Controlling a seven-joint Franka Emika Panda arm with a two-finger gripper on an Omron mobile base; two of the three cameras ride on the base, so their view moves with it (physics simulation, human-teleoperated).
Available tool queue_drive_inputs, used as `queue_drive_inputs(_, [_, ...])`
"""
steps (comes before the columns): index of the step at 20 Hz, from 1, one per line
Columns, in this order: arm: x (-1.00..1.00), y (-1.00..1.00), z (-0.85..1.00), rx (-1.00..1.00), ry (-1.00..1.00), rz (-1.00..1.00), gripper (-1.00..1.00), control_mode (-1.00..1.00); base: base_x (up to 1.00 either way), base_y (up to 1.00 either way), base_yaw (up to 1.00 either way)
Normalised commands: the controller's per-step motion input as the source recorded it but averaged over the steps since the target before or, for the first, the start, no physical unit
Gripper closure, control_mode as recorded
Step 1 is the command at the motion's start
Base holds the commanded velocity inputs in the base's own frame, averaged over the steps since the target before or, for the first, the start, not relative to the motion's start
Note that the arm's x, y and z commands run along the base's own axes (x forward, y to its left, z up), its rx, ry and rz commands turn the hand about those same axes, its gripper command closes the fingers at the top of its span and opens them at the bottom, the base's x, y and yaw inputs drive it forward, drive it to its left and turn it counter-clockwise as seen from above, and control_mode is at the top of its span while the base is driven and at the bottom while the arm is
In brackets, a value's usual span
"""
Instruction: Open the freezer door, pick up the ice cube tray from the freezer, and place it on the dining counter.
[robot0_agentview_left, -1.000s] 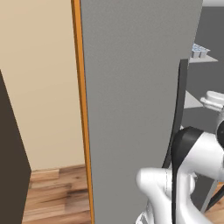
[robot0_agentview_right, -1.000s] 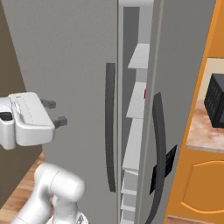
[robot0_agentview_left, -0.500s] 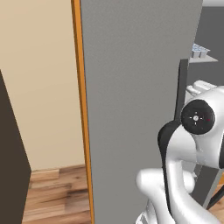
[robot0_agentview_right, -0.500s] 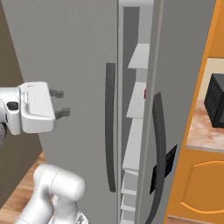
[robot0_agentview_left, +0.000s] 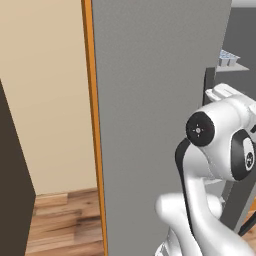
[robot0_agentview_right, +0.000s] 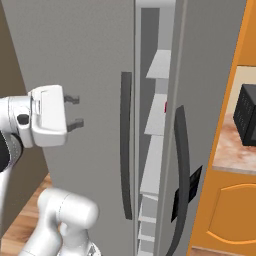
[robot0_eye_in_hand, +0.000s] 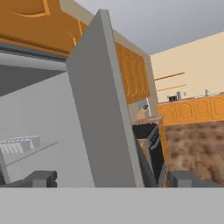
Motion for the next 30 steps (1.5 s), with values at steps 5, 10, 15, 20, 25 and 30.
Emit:
queue_drive_inputs(5, [0.12,-0.01,-0.03,0.03,-0.10,-0.10,-1.00,-1.00,0.00,0.00,0.00])
queue_drive_inputs(10, [0.03,-0.01,0.00,0.05,-0.01,-0.10,-1.00,-1.00,0.00,0.00,0.00])
queue_drive_inputs(15, [0.11,-0.10,0.00,0.04,0.00,-0.06,-1.00,-1.00,0.00,0.00,0.00])
queue_drive_inputs(20, [0.25,-0.38,0.00,0.03,0.00,0.00,-1.00,-1.00,0.00,0.00,0.00])
queue_drive_inputs(25, [0.17,-0.43,0.00,0.02,0.00,0.00,-1.00,-1.00,0.00,0.00,0.00])
queue_drive_inputs(30, [0.10,-0.36,-0.01,0.00,0.00,0.00,-1.00,-1.00,0.00,0.00,0.00])
